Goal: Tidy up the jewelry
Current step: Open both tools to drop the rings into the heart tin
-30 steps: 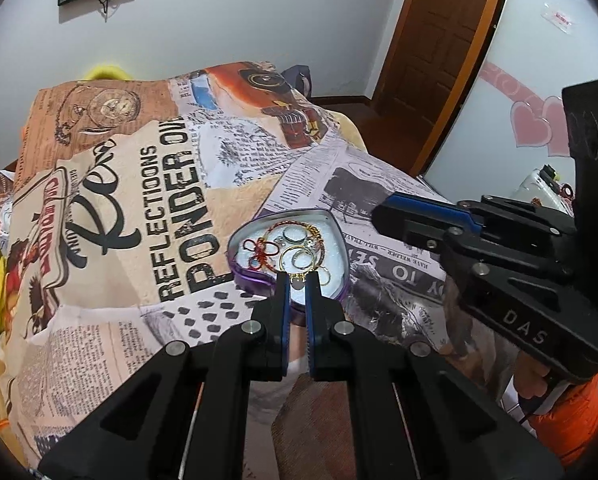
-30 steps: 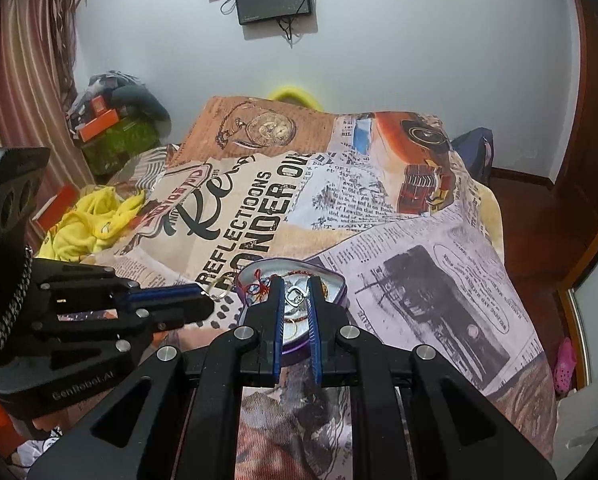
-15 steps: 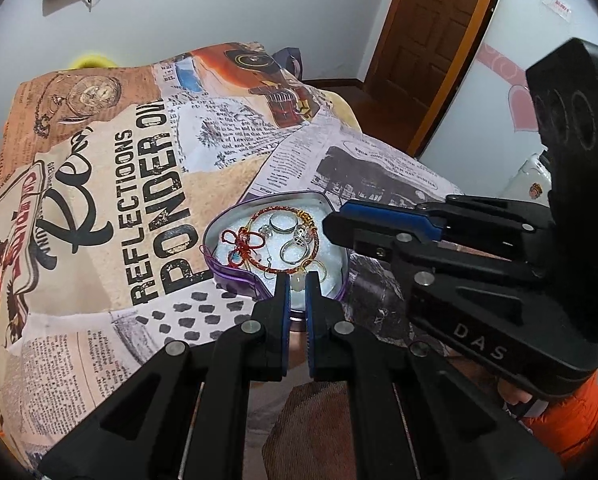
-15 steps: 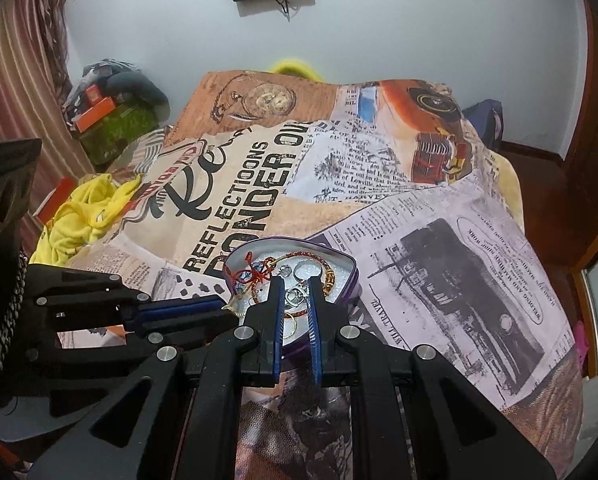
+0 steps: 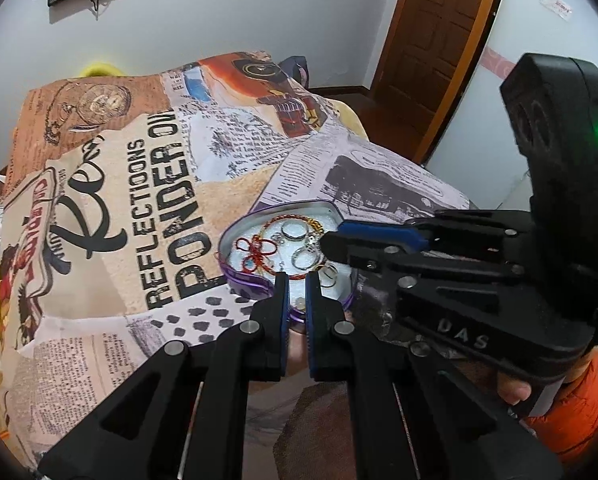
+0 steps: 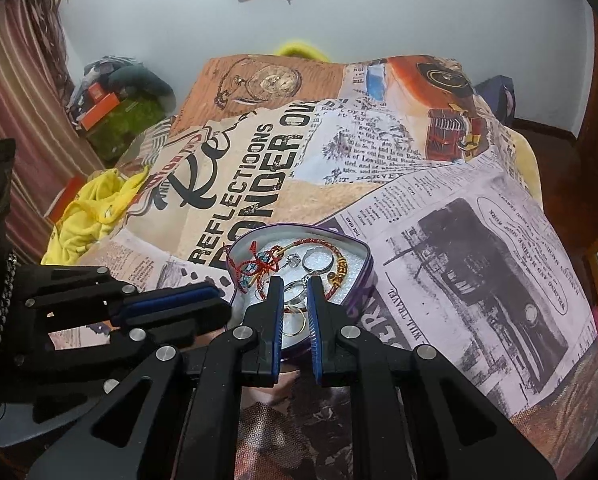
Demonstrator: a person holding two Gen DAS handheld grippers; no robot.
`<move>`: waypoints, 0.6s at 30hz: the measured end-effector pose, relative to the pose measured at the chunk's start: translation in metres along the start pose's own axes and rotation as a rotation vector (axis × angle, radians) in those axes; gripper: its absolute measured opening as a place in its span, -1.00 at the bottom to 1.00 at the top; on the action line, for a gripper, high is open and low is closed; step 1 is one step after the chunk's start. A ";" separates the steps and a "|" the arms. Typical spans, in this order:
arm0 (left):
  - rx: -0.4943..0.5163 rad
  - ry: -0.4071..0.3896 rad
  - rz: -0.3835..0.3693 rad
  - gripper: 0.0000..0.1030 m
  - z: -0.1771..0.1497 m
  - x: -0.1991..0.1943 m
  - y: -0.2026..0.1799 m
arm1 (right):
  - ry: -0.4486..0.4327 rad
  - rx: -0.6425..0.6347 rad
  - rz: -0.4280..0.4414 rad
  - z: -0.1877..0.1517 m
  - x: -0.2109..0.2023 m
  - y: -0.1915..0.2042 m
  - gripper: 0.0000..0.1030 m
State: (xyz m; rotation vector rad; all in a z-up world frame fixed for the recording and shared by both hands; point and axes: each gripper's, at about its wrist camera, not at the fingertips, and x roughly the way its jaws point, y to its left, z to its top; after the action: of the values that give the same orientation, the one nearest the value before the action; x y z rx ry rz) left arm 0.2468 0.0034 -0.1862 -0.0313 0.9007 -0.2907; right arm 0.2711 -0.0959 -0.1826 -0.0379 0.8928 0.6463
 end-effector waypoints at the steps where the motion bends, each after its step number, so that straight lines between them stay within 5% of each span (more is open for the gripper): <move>1: -0.002 -0.002 0.004 -0.90 0.001 -0.001 0.001 | -0.005 -0.001 -0.005 0.000 -0.003 0.000 -0.74; 11: -0.024 -0.076 0.052 -0.83 0.002 -0.044 0.002 | -0.078 -0.027 -0.045 0.005 -0.038 0.011 -0.66; 18: -0.034 -0.247 0.087 -0.45 0.007 -0.115 -0.010 | -0.226 -0.069 -0.099 0.009 -0.102 0.032 -0.66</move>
State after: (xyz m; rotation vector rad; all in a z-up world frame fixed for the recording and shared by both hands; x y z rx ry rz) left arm 0.1830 0.0233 -0.0920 -0.0584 0.6593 -0.1853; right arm 0.2142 -0.1194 -0.0948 -0.0699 0.6467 0.5758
